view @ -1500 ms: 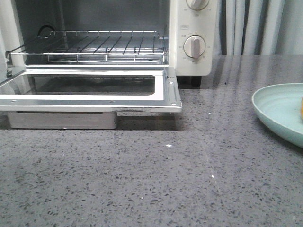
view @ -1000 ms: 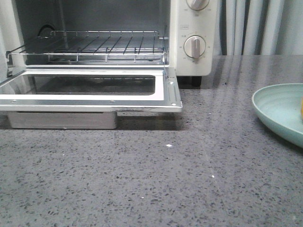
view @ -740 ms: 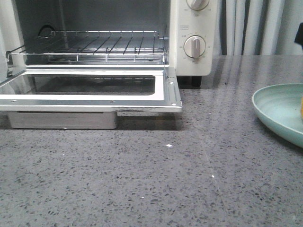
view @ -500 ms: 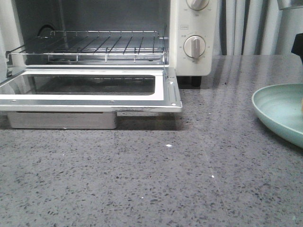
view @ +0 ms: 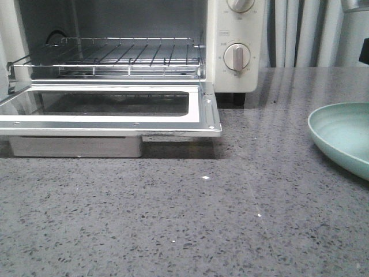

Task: Put bread in oven
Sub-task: 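Lower the right gripper over the croissant on the green plate, then grasp the croissant with the right gripper and lift it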

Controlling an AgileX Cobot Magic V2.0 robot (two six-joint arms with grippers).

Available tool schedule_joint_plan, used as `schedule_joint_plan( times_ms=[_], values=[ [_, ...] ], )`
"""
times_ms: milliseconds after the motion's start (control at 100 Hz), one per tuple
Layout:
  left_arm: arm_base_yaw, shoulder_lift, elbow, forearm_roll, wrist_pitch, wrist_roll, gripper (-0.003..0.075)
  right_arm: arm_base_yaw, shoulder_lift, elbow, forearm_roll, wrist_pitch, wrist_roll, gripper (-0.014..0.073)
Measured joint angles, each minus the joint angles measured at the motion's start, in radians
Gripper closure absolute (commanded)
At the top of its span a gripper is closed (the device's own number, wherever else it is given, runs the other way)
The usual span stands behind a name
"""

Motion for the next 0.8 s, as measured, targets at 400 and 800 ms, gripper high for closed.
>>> schedule_joint_plan(
  times_ms=[400, 800],
  values=[
    [0.001, -0.034, 0.0, 0.001, 0.035, 0.0, 0.074, 0.175, 0.002, -0.305, 0.0, 0.091, -0.062, 0.0659],
    [0.001, -0.034, 0.0, -0.014, 0.072, 0.0, 0.074, 0.481, 0.032, -0.519, 0.016, 0.112, -0.175, 0.0659]
  ],
)
